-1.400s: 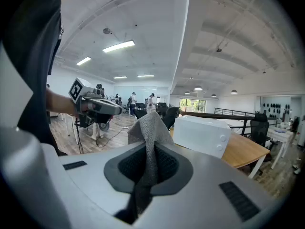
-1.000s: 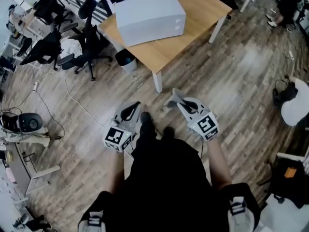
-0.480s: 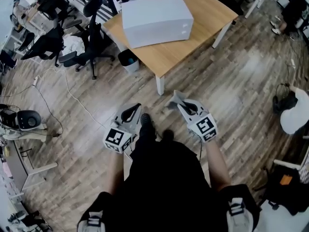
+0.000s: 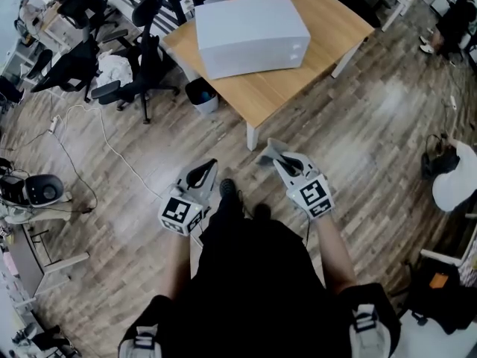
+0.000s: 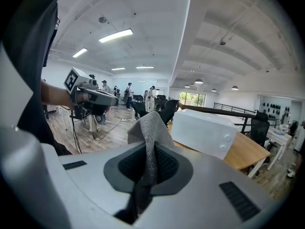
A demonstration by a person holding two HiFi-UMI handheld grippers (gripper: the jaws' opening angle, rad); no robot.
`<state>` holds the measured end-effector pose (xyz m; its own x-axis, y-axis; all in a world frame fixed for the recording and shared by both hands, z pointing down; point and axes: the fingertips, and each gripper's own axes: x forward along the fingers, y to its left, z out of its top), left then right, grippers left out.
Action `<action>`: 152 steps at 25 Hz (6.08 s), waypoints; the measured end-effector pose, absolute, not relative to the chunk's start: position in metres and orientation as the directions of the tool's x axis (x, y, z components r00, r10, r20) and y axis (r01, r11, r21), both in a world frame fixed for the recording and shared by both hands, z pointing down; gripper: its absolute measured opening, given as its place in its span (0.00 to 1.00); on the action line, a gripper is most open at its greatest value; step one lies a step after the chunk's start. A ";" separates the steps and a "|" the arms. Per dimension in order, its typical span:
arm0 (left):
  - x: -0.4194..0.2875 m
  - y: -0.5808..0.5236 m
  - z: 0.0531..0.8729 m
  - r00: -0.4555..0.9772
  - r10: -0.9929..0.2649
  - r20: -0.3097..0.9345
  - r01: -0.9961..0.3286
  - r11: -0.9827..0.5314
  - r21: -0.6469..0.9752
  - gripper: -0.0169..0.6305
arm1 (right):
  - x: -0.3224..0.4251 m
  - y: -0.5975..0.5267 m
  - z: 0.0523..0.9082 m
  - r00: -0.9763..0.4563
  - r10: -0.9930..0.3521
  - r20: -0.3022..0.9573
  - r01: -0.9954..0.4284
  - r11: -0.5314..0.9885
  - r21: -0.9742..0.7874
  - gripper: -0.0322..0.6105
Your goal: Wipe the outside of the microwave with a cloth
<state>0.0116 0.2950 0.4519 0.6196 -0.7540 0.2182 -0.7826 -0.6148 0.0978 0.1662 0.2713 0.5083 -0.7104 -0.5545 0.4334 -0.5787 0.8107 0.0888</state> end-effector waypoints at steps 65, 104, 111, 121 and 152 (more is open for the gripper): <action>-0.143 0.053 0.456 0.605 -0.762 0.232 -0.795 -0.597 0.110 0.03 | 0.008 0.010 0.540 -0.715 -0.515 0.473 -0.595 0.804 -0.023 0.07; -0.191 -0.041 0.467 0.426 -0.861 0.277 -0.904 -0.412 0.111 0.03 | -0.084 -0.139 0.609 -0.751 -0.377 0.542 -0.535 0.829 -0.164 0.07; -0.206 -0.074 0.454 0.514 -0.816 0.265 -0.855 -0.511 0.083 0.03 | -0.088 -0.150 0.608 -0.744 -0.454 0.489 -0.627 0.727 -0.279 0.07; -0.210 -0.081 0.460 0.553 -0.780 0.293 -0.829 -0.552 0.094 0.03 | -0.085 -0.157 0.610 -0.724 -0.504 0.471 -0.683 0.620 -0.387 0.07; -0.142 -0.085 0.456 0.584 -0.766 0.270 -0.807 -0.584 0.087 0.03 | 0.016 -0.178 0.608 -0.671 -0.587 0.453 -0.741 0.544 -0.393 0.07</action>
<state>-0.1416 -0.0852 0.4557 0.5838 -0.7655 0.2705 -0.8068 -0.5844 0.0870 0.0162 -0.1783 0.6082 -0.6708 -0.5868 0.4535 -0.7414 0.5439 -0.3930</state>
